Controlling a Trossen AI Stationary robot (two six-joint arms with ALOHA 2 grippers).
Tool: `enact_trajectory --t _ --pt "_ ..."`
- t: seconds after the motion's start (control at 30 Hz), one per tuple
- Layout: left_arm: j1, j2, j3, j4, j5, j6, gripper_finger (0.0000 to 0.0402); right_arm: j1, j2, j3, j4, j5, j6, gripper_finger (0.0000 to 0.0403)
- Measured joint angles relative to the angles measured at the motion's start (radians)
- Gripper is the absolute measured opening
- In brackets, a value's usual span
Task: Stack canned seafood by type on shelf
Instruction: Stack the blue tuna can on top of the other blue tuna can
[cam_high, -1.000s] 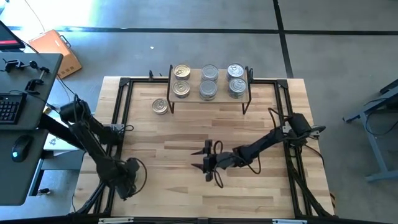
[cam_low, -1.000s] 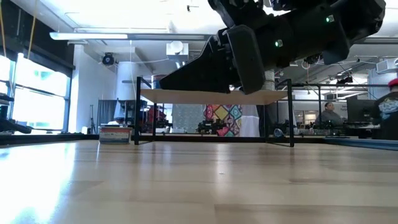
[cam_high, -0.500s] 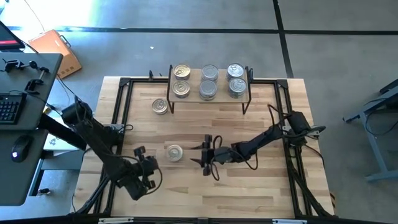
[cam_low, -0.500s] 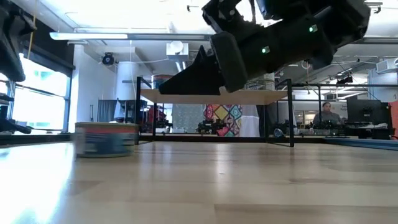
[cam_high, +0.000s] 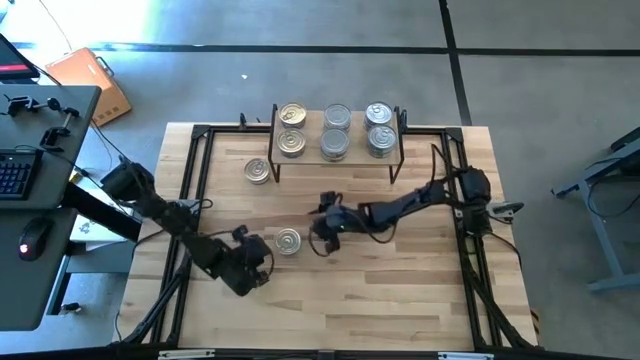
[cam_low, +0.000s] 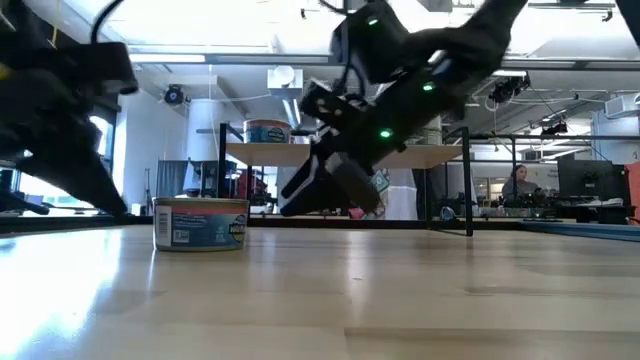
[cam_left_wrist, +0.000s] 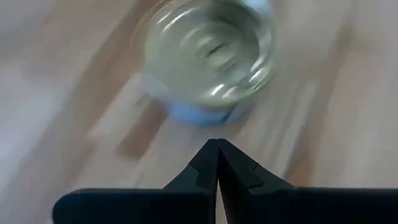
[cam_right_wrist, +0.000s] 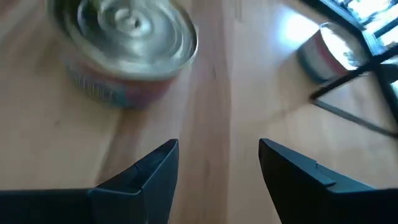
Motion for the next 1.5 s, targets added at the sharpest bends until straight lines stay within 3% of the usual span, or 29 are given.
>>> enact_trajectory --t 0.1,0.2,0.4,0.6,0.7,0.9,0.97,1.1,1.27,1.4,1.5 --pt "0.055 0.000 -0.079 0.249 -0.016 0.098 0.0000 -0.014 0.028 0.064 -0.071 -0.063 0.050 0.0213" --pt "0.118 -0.001 -0.116 0.335 -0.050 0.129 0.0000 -0.008 0.050 0.117 -0.143 -0.081 0.055 0.0213" --pt "0.196 -0.035 -0.122 0.251 -0.051 0.234 0.0000 0.052 0.061 0.192 -0.272 -0.085 0.125 0.0213" --pt "0.168 -0.124 -0.119 0.099 -0.059 0.223 0.0000 0.135 0.056 0.271 -0.443 -0.092 0.248 0.0213" --pt "0.127 -0.158 -0.120 0.055 -0.067 0.192 0.0000 0.184 0.056 0.276 -0.410 -0.088 0.228 0.0213" --pt "0.035 -0.165 -0.120 -0.009 -0.128 0.139 0.0000 0.223 0.098 0.217 -0.086 -0.020 0.013 0.0204" --pt "0.015 -0.156 -0.120 -0.003 -0.154 0.126 0.0000 0.206 0.132 0.213 -0.030 0.029 -0.019 0.0192" --pt "-0.008 -0.141 -0.120 0.000 -0.193 0.125 0.0000 0.162 0.182 0.216 0.087 0.017 -0.063 0.0162" --pt "-0.008 -0.139 -0.121 0.019 -0.214 0.183 0.0000 0.133 0.207 0.217 0.079 0.011 -0.042 0.0115" --pt "-0.015 -0.134 -0.121 0.103 -0.228 0.282 0.0000 0.130 0.205 0.219 0.046 0.014 -0.005 0.0057" --pt "-0.057 -0.124 -0.121 0.230 -0.240 0.464 0.0000 0.131 0.203 0.221 0.040 0.014 0.030 0.0013"
